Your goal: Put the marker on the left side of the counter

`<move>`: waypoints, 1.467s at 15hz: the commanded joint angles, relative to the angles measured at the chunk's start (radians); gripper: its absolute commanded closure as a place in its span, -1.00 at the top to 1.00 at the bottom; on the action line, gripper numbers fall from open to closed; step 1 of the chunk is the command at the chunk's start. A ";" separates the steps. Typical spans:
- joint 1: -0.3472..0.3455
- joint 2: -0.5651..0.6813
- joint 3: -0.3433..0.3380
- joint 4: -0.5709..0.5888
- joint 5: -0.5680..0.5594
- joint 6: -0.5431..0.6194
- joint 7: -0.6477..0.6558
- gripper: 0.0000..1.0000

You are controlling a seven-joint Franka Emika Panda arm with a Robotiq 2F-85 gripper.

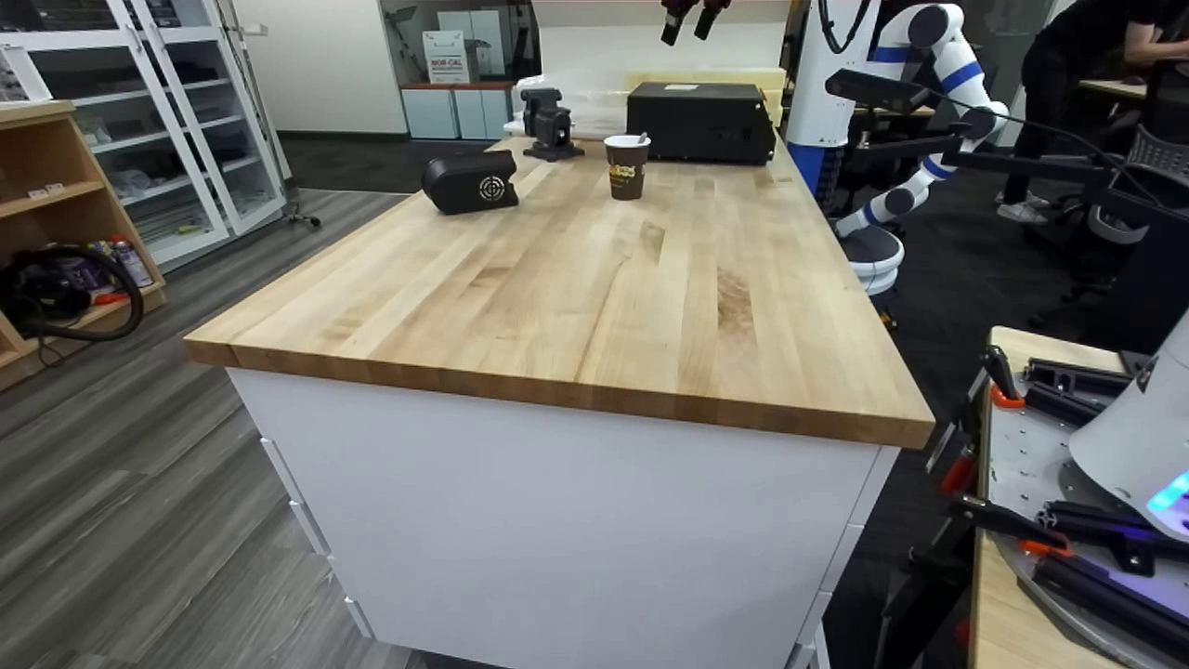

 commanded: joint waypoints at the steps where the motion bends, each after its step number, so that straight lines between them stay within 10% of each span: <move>1: -0.014 0.084 0.029 0.116 0.053 -0.099 -0.007 1.00; 22: -0.098 0.432 0.056 0.399 0.052 -0.071 0.033 1.00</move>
